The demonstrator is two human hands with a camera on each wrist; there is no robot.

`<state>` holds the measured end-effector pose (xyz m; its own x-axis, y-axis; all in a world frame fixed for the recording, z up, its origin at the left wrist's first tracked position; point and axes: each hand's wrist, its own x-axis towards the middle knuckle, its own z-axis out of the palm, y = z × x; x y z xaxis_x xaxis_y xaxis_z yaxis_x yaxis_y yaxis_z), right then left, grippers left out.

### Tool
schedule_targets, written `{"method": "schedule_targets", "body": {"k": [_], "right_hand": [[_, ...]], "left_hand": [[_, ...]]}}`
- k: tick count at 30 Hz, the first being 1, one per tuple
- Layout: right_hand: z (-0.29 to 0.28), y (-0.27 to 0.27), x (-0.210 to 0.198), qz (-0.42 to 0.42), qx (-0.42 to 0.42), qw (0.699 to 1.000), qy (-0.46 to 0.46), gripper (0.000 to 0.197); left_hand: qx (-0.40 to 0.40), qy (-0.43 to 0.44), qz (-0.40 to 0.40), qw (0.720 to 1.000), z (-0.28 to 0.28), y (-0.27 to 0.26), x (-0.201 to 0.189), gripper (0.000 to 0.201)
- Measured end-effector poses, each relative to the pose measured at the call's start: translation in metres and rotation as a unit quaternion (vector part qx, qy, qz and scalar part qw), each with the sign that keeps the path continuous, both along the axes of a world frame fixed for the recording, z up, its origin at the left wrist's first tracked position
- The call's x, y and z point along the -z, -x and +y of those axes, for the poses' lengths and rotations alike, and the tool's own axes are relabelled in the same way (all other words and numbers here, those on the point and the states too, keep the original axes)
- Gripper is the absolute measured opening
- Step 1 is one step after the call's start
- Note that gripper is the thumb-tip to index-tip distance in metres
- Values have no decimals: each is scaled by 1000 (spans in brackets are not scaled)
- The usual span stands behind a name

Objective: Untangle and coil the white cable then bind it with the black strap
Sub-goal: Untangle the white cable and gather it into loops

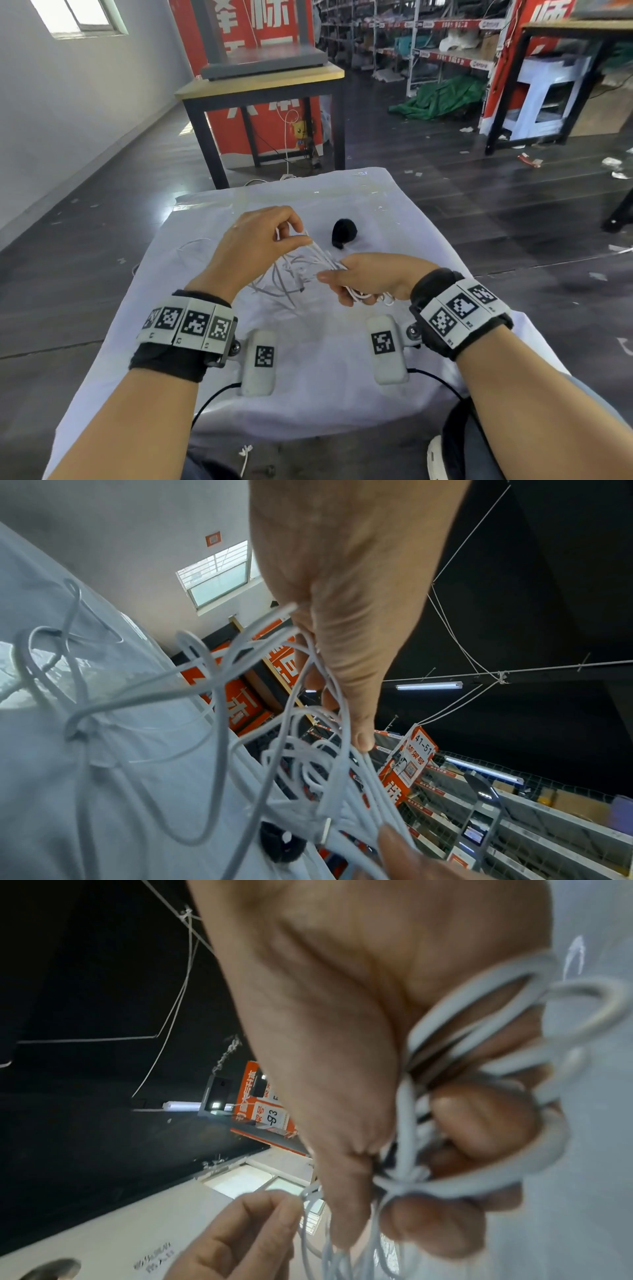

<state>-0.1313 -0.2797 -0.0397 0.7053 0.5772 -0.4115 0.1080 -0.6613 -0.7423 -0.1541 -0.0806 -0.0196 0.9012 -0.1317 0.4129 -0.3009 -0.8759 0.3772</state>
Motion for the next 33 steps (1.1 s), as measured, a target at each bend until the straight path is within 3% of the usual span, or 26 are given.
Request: {"method": "schedule_targets", "body": {"k": [4,8,13,18,21,24,30,33], "right_hand": [[-3,-2,-1,11,57,994,-94,40],[-5,-4,-4,131,77,964,-217,39],[-11,-5,-13,202,66,938,-274,40],[-8,-10,-10,249,125,903,-326,38],[-9,-15,-7,269,181,880,-348,36],[-10,-18,-8,299,214,848,-383,37],[-7,-20,-8,366,282,754,-468,39],[-7,-24,-6,375,322,713,-497,40]], "left_hand": [[-21,-4,-4,1000,9,-2,-2,20],[-40,-24,-16,999,15,0,-2,16],[-77,-31,-45,996,26,5,-2,19],[-164,-49,-58,984,24,2,-2,25],[-140,109,28,984,16,2,-11,21],[-128,251,99,954,10,3,-19,19],[-111,296,177,932,7,5,-18,17],[-68,414,235,877,-5,6,-19,17]]}}
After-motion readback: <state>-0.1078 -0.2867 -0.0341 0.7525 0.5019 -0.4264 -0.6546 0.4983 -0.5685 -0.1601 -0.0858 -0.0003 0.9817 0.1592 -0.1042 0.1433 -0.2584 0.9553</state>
